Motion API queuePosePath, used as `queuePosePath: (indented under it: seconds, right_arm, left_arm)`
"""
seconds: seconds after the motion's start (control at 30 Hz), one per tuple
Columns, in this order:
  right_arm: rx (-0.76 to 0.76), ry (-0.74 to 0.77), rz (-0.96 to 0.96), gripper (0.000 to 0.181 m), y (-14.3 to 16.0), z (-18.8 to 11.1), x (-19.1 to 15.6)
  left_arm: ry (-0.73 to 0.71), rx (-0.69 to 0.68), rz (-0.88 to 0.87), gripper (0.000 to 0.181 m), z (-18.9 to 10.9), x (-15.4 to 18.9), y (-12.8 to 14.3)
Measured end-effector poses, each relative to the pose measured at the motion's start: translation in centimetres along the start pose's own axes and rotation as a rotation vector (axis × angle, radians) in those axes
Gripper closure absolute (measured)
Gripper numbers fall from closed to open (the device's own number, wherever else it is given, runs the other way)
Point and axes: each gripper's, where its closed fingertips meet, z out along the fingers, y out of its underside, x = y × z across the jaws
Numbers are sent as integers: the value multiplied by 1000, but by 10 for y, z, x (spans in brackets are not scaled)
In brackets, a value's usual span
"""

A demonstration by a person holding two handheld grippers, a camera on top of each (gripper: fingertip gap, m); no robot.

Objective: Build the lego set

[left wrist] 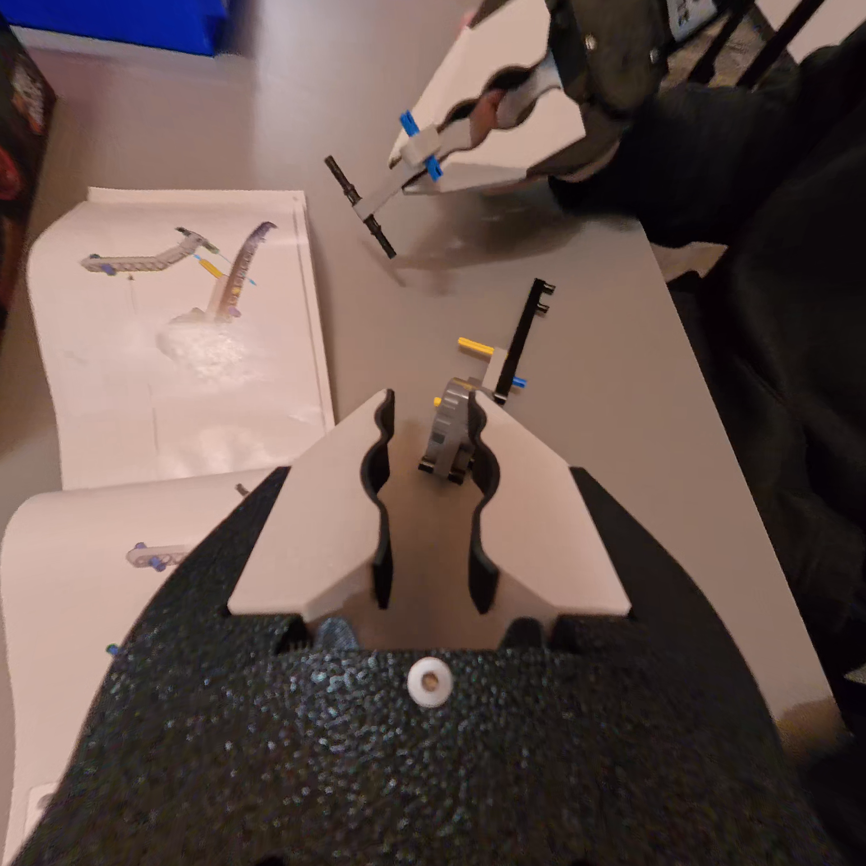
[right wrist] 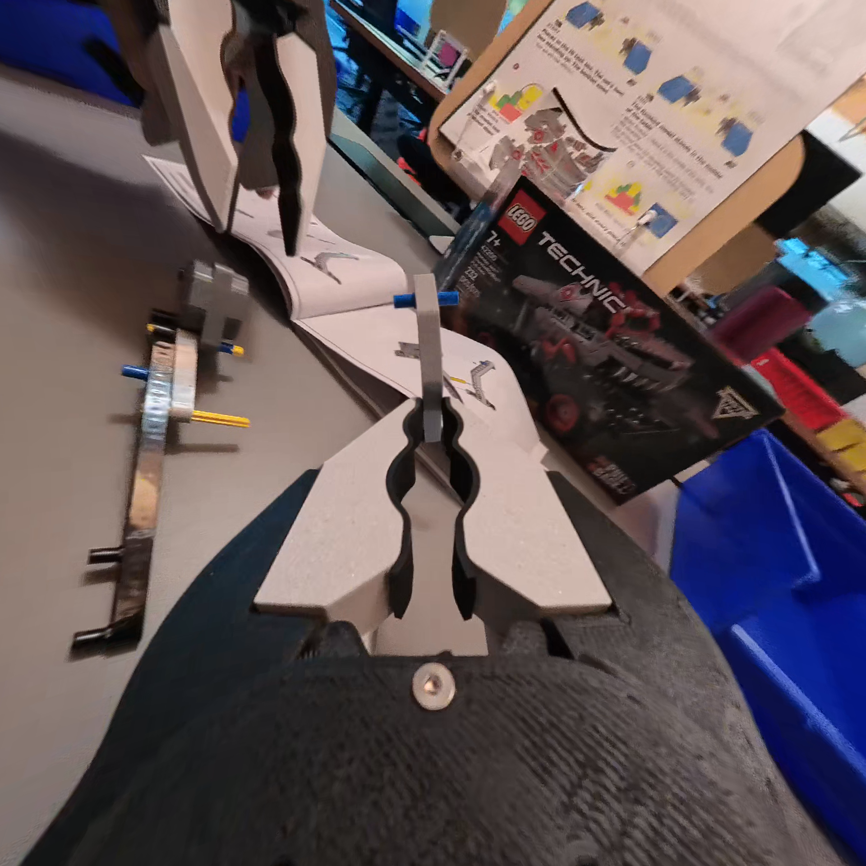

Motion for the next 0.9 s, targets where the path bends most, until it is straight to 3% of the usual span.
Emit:
queuePosePath:
  seconds: [0.03, 0.47, 0.63, 0.9]
  right_arm:
    - [-8, 18, -16, 177, 2, 1, 1]
    - [-43, 102, -128, 176, 7, 4, 4]
    - [63, 44, 78, 176, -4, 1, 4]
    - [200, 33, 389, 176, -12, -14, 34]
  left_arm:
    - [-15, 7, -8, 153, -1, -2, -3]
    - [-62, 61, -70, 152, 7, 6, -36]
    - [-92, 28, -31, 153, 10, 7, -36]
    - [-148, 42, -38, 153, 6, -2, -38]
